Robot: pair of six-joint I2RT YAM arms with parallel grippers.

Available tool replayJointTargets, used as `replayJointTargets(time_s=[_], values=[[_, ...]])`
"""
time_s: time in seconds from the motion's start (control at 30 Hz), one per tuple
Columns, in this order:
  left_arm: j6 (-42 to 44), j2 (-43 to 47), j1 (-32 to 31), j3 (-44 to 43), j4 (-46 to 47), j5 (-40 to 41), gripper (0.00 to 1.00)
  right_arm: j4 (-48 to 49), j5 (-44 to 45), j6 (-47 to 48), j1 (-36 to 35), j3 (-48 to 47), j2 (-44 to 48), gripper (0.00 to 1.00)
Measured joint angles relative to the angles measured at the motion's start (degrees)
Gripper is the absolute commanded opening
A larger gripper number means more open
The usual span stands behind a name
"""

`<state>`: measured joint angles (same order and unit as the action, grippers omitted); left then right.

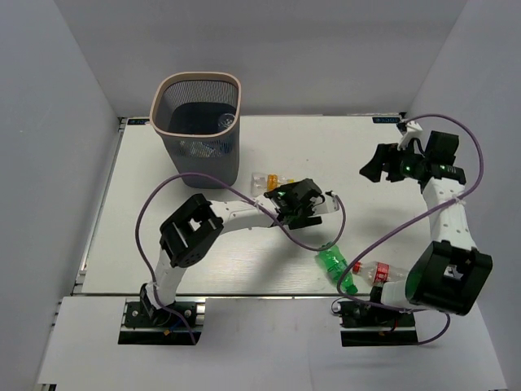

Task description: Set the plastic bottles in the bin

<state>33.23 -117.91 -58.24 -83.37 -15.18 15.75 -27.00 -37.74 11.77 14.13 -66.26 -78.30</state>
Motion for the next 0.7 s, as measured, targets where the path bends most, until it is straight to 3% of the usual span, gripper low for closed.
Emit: replayJointTargets(time_s=[0.27, 0.33, 0.37, 0.5, 0.6, 0.7], values=[[4.37, -3.87, 0.39, -2.54, 2.01, 1.97, 0.95, -1.2, -4.9, 2.32, 3.13, 5.77, 6.08, 0.89], [4.2, -3.93, 0.5, -2.71, 1.66, 0.26, 0.84, -1.6, -5.79, 2.38, 3.56, 6.75, 6.08, 0.89], [4.07, -3.98, 0.52, -2.73, 1.4, -0.68, 0.66, -1.7, -6.1, 2.36, 3.74, 7.02, 6.08, 0.89], [3.41, -3.98, 0.81, -3.08, 0.52, -5.51, 0.4, -1.66, -7.54, 2.32, 4.2, 7.13, 6.03, 0.89], [3.06, -3.52, 0.9, -3.58, -1.14, -8.76, 0.3, -1.57, -8.35, 2.21, 4.39, 7.13, 6.03, 0.88], [1.4, -2.29, 0.83, -3.58, -3.56, -11.98, 0.29, -1.53, -9.2, 2.19, 4.57, 7.26, 6.03, 0.87]])
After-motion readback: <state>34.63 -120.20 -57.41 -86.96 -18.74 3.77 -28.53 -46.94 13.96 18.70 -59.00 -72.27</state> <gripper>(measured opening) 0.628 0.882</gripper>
